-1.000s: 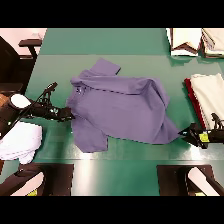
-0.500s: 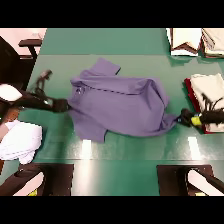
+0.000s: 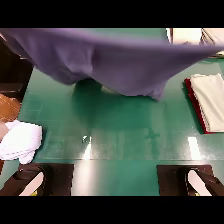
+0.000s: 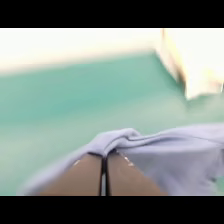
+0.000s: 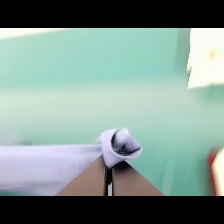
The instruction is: Fold the shirts.
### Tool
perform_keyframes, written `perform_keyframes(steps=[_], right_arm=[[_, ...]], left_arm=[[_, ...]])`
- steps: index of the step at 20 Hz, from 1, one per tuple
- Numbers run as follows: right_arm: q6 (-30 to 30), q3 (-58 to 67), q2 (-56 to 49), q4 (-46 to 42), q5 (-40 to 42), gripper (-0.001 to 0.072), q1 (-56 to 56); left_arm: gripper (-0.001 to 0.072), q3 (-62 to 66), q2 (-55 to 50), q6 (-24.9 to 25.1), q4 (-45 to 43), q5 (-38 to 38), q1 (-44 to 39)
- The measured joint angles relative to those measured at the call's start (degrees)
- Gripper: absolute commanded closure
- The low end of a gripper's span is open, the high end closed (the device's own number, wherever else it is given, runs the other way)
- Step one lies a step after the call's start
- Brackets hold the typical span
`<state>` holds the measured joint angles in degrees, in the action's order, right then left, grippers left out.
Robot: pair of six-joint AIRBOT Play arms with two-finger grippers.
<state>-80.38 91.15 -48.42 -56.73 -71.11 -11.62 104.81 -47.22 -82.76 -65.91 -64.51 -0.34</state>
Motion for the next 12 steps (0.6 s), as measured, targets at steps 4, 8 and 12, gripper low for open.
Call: perform_keyframes(steps=[4,8,12], right_arm=[[-1.14,20.31,-1.4,-0.15,-7.8,0.0692,-4.9],[-3.52,31.52,-4.09,-0.07,-13.94,0.0693,-9.88],[-5.01,26.32,-5.29,-0.09,-16.5,0.0693,-11.61]], left_arm=[[0.0688,14.45,0.37,-1.99,-0.5,1.46,0.0],[0.0687,18.38,0.35,-3.43,-0.72,1.46,0.0],[0.0686,11.39,-1.55,-4.04,-0.83,-1.27,-0.02]])
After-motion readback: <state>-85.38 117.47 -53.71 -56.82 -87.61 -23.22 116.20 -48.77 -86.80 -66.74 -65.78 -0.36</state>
